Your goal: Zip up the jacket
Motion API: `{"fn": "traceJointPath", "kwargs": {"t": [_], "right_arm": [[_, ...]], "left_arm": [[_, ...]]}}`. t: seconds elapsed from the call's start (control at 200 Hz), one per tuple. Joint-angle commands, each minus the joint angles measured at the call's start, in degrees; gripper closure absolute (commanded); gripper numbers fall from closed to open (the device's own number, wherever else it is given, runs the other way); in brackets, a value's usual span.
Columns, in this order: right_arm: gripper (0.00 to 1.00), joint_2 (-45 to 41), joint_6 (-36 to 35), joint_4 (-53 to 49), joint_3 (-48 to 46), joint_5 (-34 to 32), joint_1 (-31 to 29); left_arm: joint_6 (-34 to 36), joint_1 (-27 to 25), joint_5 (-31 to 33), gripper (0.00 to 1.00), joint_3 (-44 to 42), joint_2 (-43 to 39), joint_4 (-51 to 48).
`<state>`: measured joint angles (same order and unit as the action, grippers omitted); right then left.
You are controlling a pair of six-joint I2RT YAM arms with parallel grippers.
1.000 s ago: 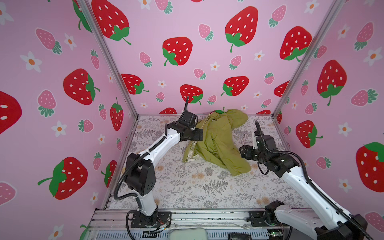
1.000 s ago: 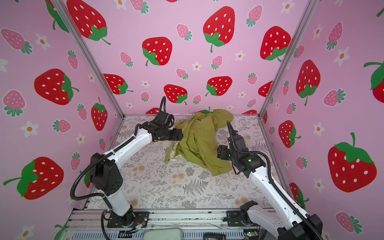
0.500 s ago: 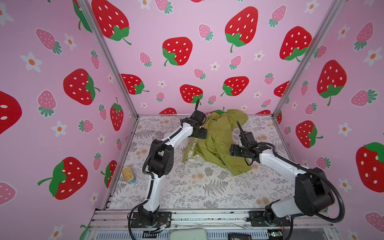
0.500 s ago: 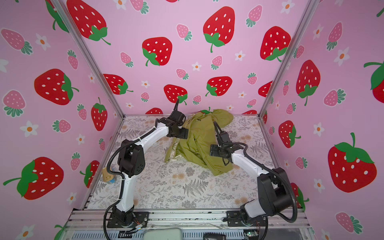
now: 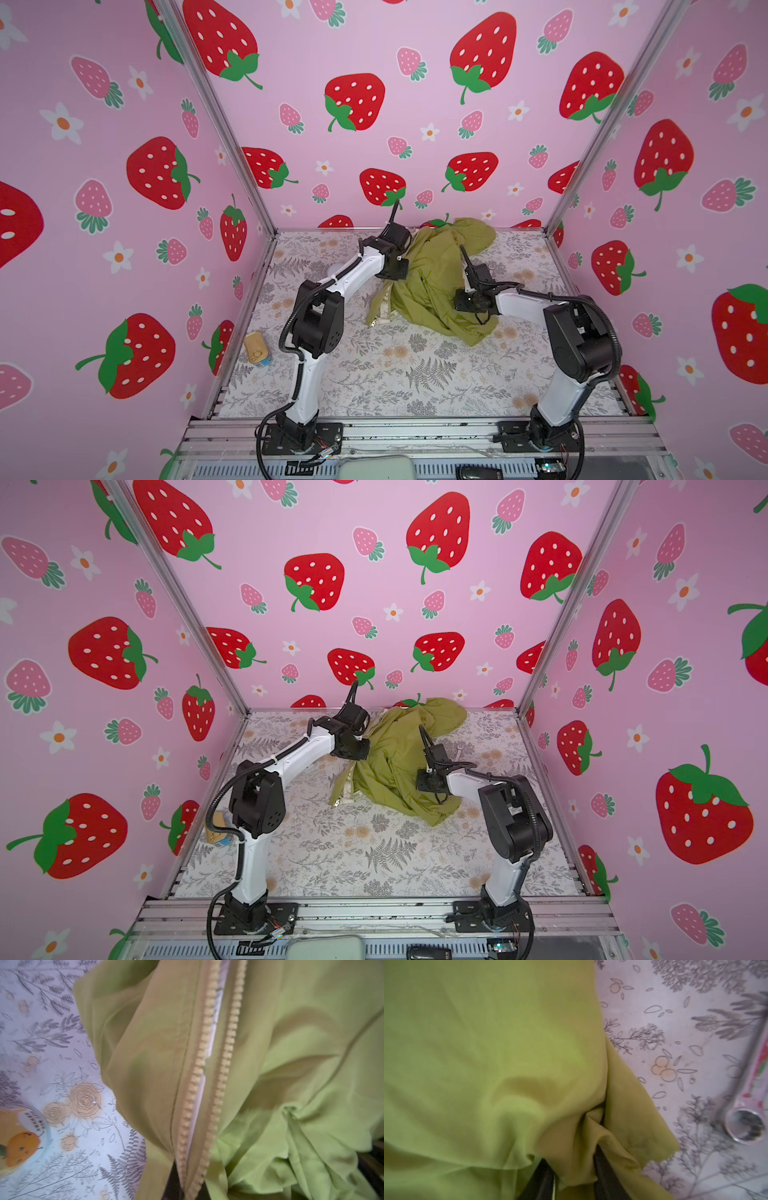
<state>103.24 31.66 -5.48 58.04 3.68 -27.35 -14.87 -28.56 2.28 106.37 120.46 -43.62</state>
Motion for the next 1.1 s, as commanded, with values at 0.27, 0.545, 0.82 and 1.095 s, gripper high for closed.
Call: {"fn": "traceJointPath", "kwargs": {"t": [0.27, 0.545, 0.82, 1.095], "right_arm": [[0.97, 5.64, 5.67, 5.72, 8.05, 13.14, -0.41], [1.0, 0.98, 7.69, 6.0, 7.37, 17.32, -1.38], [1.0, -8.99, 4.57, 1.1, -1.15, 11.21, 0.55], [0.92, -11.3, 3.2, -2.62, -6.43, 3.78, 4.53]], "left_arm": [[-0.53, -2.85, -4.87, 1.0, -6.07, -17.98, -4.57], [-1.25, -7.43, -4.87, 1.0, 3.64, -19.81, -14.29], [-3.19, -9.06, -1.28, 0.9, 0.0, -21.13, -14.29], [-5.41, -9.06, 0.16, 0.41, -8.22, -22.59, -10.48]]}}
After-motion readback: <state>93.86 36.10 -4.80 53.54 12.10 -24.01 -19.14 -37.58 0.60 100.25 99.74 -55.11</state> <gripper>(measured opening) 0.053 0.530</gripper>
